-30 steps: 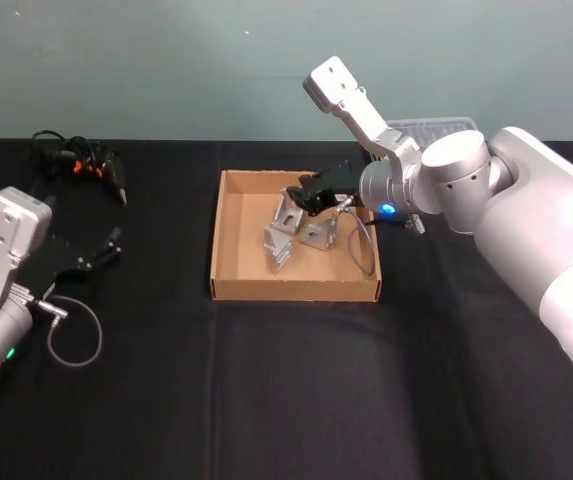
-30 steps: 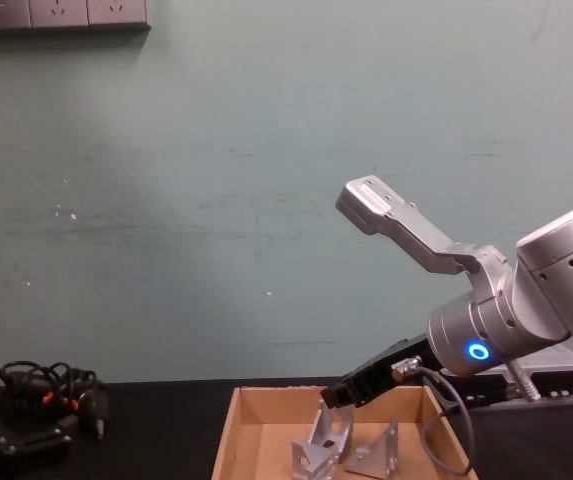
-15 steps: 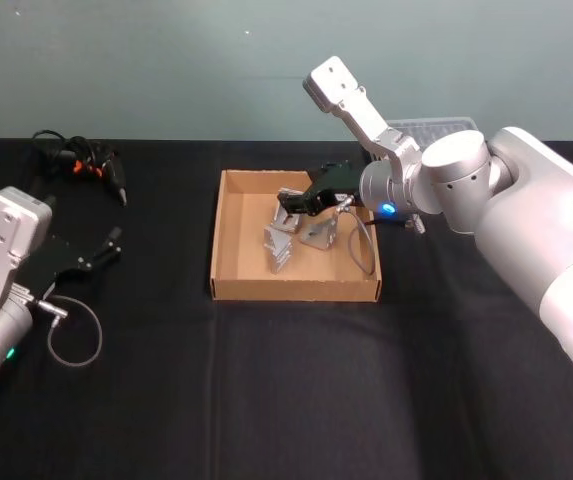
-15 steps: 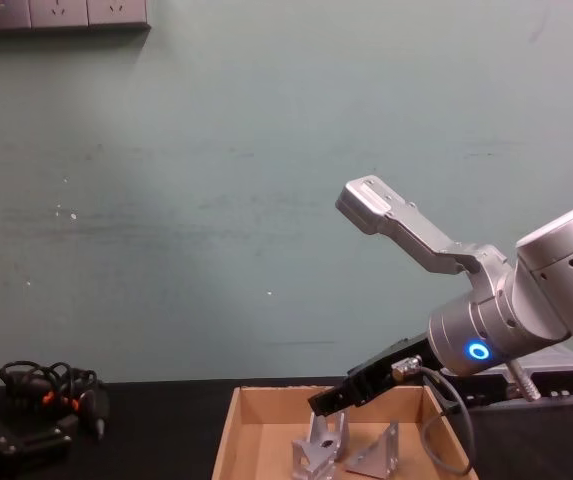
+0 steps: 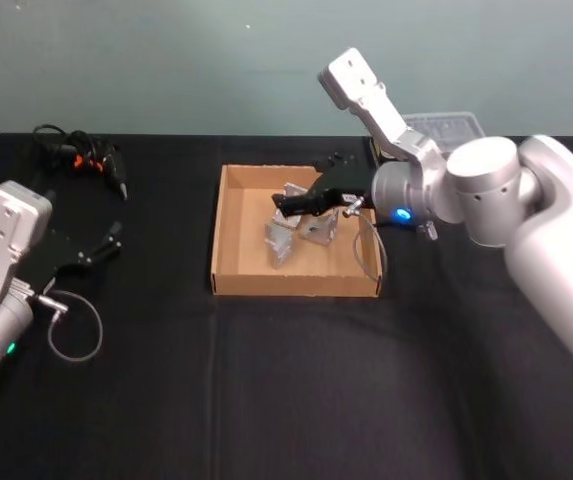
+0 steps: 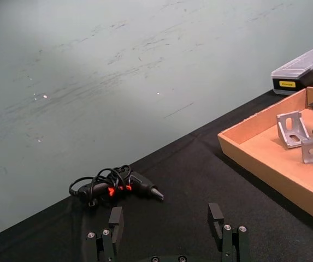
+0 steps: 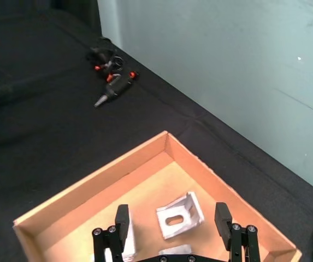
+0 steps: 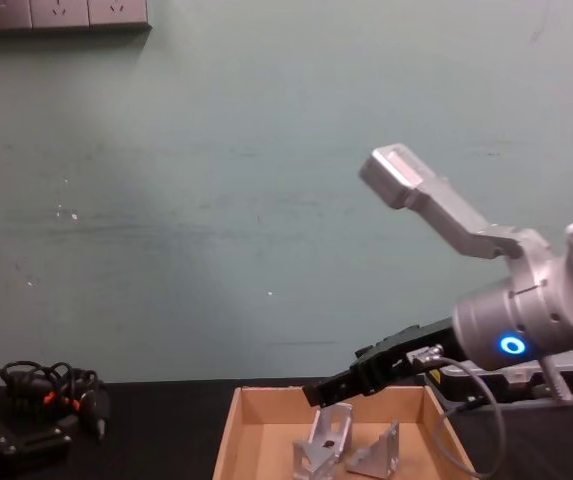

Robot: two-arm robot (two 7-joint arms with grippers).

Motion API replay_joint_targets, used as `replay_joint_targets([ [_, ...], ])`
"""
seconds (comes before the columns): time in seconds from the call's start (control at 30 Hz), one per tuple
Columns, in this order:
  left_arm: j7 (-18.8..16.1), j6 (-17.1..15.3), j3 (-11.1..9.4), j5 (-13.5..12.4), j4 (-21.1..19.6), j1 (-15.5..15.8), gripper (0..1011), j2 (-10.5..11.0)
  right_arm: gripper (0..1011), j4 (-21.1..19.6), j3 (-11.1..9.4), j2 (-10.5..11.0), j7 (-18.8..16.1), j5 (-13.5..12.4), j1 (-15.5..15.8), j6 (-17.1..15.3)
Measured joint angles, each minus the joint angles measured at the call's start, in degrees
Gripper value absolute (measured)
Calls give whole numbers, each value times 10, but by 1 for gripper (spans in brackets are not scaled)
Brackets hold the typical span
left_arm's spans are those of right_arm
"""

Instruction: Use one hand to pick up the angle iron from the table and place it into the box.

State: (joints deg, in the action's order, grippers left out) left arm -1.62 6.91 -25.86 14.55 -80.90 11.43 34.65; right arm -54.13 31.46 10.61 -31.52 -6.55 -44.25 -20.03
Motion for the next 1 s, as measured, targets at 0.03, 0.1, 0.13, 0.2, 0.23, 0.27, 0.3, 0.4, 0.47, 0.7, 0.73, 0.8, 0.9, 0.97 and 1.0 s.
replay_joint_targets([
  [0.03,0,0,0,0,0,0,1011,0,1004,-14,-2,5,0,-3,7,-3],
  [0.1,0,0,0,0,0,0,1011,0,1004,-50,-7,18,-1,-10,27,-10],
  [0.13,0,0,0,0,0,0,1011,0,1004,-65,-9,23,-1,-13,35,-12],
  [0.2,0,0,0,0,0,0,1011,0,1004,-102,-13,38,-2,-21,57,-17],
  [0.23,0,0,0,0,0,0,1012,0,1004,-113,-15,43,-2,-24,64,-18],
  [0.27,0,0,0,0,0,0,1011,0,1004,-125,-15,48,-2,-27,70,-19],
  [0.3,0,0,0,0,0,0,1012,0,1004,-137,-17,53,-1,-29,78,-20],
  [0.4,0,0,0,0,0,0,1011,0,1004,-185,-23,75,3,-41,113,-22],
  [0.47,0,0,0,0,0,0,1012,0,1004,-210,-29,85,9,-49,133,-18],
  [0.7,0,0,0,0,0,0,1011,0,1004,-257,-53,104,34,-77,203,51],
  [0.73,0,0,0,0,0,0,1011,0,1004,-259,-56,105,37,-79,210,61],
  [0.8,0,0,0,0,0,0,1011,0,1004,-260,-60,105,43,-84,223,85],
  [0.9,0,0,0,0,0,0,1011,0,1004,-262,-64,105,56,-84,241,118],
  [0.97,0,0,0,0,0,0,1011,0,1004,-266,-70,99,88,-73,265,154],
  [1.0,0,0,0,0,0,0,1011,0,1004,-269,-73,95,109,-61,276,166],
])
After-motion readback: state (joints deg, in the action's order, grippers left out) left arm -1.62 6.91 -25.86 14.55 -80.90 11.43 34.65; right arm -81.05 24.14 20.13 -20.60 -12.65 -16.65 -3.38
